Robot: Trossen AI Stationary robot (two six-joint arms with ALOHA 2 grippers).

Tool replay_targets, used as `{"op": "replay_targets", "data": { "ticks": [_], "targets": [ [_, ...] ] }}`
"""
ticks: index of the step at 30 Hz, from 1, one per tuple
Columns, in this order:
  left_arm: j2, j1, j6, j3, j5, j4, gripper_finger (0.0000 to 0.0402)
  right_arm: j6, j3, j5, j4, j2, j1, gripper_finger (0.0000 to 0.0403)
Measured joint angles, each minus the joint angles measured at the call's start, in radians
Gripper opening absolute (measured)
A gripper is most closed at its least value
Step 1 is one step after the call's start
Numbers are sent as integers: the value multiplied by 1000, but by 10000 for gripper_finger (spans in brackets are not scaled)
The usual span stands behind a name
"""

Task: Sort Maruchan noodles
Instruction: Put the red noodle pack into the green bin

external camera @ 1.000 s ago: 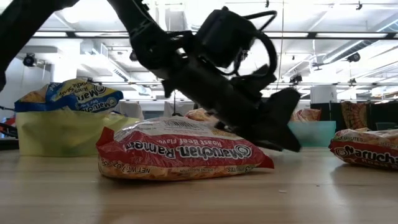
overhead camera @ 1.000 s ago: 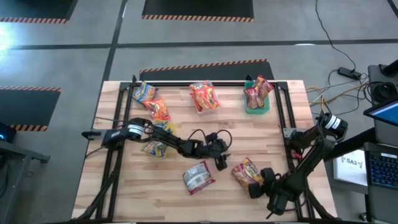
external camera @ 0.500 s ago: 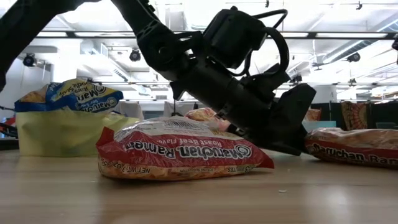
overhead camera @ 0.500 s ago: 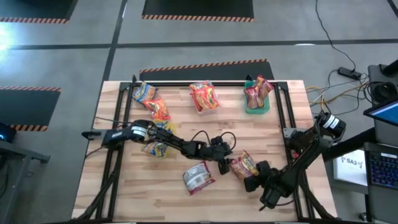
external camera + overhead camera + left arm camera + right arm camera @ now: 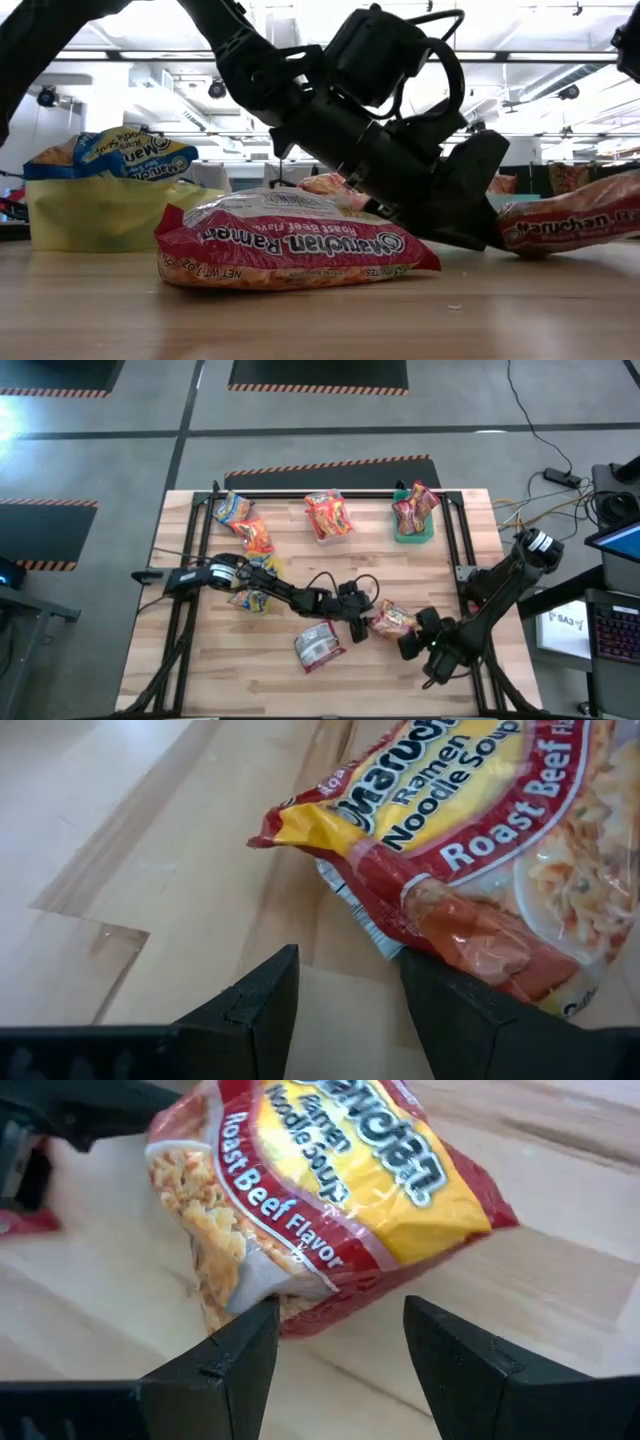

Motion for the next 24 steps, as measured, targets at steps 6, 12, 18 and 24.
{"op": "replay_targets", "data": {
  "ticks": [6, 12, 18, 24],
  "targets": [
    [0, -2, -11, 0, 2, 0, 164, -81, 0, -155, -37, -66, -16, 206],
    [0, -2, -11, 0, -6, 0, 164, -132, 0, -191, -108, -136, -21, 205],
    [0, -5, -23, 0, -13, 0, 164, -189, -22, -218, -216, -159, -65, 206],
    [-11, -15, -31, 0, -21, -41, 164, -423, -65, -316, -43, -159, -179, 224]
  ]
}}
